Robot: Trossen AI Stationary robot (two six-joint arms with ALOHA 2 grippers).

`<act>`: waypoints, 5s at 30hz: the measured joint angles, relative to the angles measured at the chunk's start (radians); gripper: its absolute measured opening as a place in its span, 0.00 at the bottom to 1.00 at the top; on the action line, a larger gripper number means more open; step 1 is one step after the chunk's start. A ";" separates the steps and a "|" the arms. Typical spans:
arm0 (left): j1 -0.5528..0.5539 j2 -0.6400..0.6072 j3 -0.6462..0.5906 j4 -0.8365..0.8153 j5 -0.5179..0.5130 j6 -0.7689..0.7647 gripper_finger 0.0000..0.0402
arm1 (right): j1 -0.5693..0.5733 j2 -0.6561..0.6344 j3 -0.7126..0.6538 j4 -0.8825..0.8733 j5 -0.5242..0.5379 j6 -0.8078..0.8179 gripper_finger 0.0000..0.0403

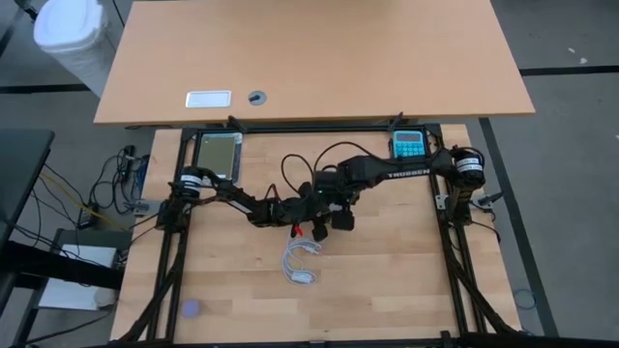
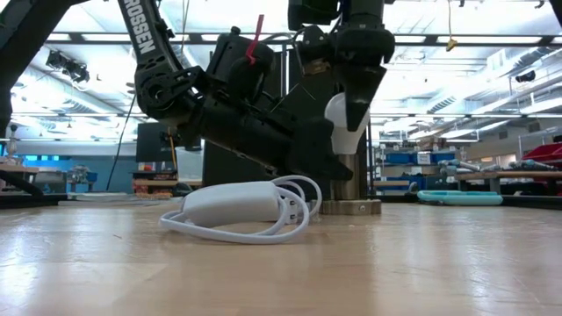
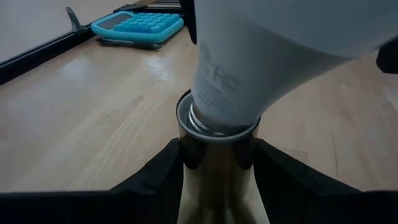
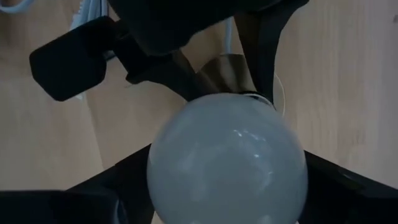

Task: Screw lightbulb
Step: Insert the white lightbulb into the silver lamp

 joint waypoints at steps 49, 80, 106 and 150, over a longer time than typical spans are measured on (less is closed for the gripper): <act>-0.002 -0.001 0.001 -0.010 0.007 0.004 0.43 | -0.005 -0.657 -0.636 0.532 0.219 0.088 0.86; 0.005 -0.001 0.001 -0.031 -0.083 -0.084 0.49 | -0.580 -0.574 -0.923 0.753 0.238 0.393 0.86; 0.005 -0.001 0.001 -0.039 -0.068 -0.098 0.49 | -0.519 -0.219 -0.750 0.893 0.287 0.261 0.80; 0.014 0.003 -0.002 -0.068 -0.054 -0.150 0.49 | -0.378 -0.535 -0.951 0.937 0.143 0.257 0.25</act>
